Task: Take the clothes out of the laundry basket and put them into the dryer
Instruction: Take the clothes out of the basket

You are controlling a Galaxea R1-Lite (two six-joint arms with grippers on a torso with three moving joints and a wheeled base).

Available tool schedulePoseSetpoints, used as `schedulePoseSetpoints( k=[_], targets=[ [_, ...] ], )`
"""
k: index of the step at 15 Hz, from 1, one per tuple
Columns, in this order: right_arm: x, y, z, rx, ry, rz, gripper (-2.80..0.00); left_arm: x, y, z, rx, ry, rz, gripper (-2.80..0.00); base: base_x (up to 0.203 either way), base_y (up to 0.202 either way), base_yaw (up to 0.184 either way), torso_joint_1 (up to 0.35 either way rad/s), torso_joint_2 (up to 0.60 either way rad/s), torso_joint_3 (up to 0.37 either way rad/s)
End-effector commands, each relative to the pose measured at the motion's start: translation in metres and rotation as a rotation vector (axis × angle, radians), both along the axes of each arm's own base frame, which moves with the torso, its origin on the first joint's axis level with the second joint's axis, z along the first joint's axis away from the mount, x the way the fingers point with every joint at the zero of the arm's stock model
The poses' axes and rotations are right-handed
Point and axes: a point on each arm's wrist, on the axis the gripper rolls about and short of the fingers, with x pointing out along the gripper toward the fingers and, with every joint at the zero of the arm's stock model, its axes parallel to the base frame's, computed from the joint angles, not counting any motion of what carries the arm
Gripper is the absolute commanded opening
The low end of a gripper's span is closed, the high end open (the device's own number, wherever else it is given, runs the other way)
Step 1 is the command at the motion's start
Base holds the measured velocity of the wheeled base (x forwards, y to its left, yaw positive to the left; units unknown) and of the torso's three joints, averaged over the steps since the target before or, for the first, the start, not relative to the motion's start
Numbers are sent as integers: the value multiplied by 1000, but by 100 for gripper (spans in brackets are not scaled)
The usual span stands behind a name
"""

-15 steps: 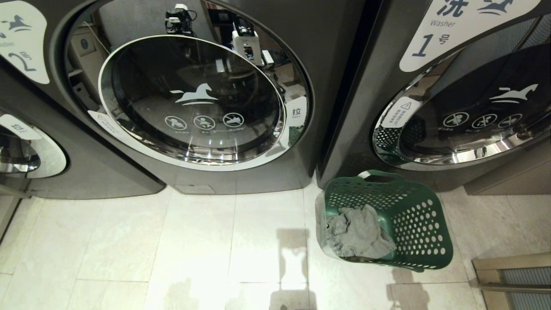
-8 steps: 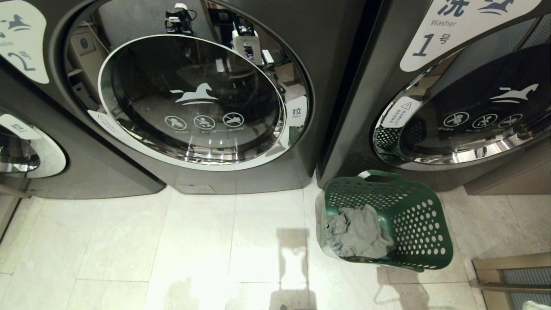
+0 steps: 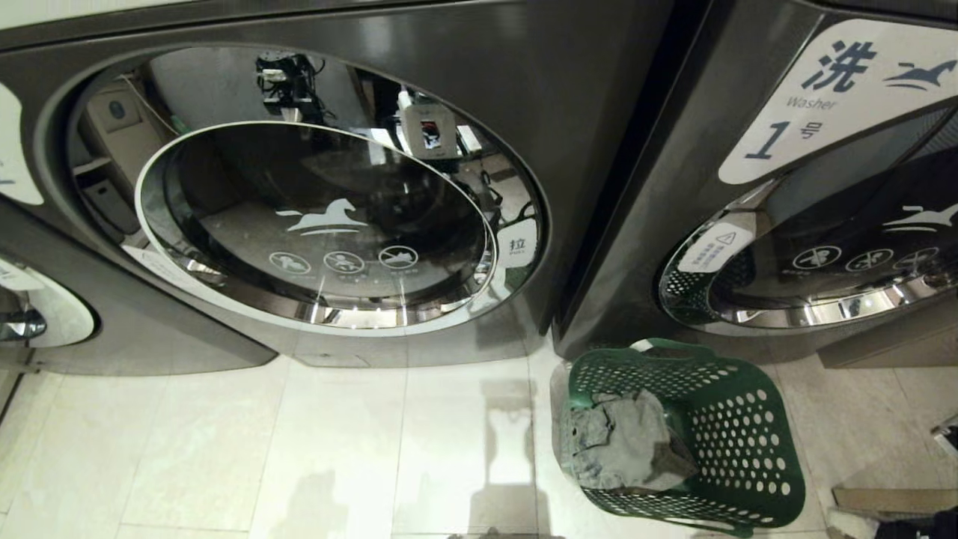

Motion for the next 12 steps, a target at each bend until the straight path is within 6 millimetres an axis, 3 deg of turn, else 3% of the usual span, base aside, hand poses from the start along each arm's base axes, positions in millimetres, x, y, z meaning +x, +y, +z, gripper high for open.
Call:
schedulePoseSetpoints(
  k=[1, 6, 12],
  targets=[
    [7, 0, -13, 2, 77, 1, -280, 0, 0, 0, -1, 1, 0, -280, 146, 0, -3, 6, 4, 2],
    [29, 0, -36, 33, 257, -31, -280, 0, 0, 0, -1, 2, 0, -280, 14, 0, -1, 1, 0, 0],
    [91, 0, -92, 54, 282, -58, -280, 0, 0, 0, -1, 0, 0, -280, 0, 0, 0, 0, 0, 0]
  ],
)
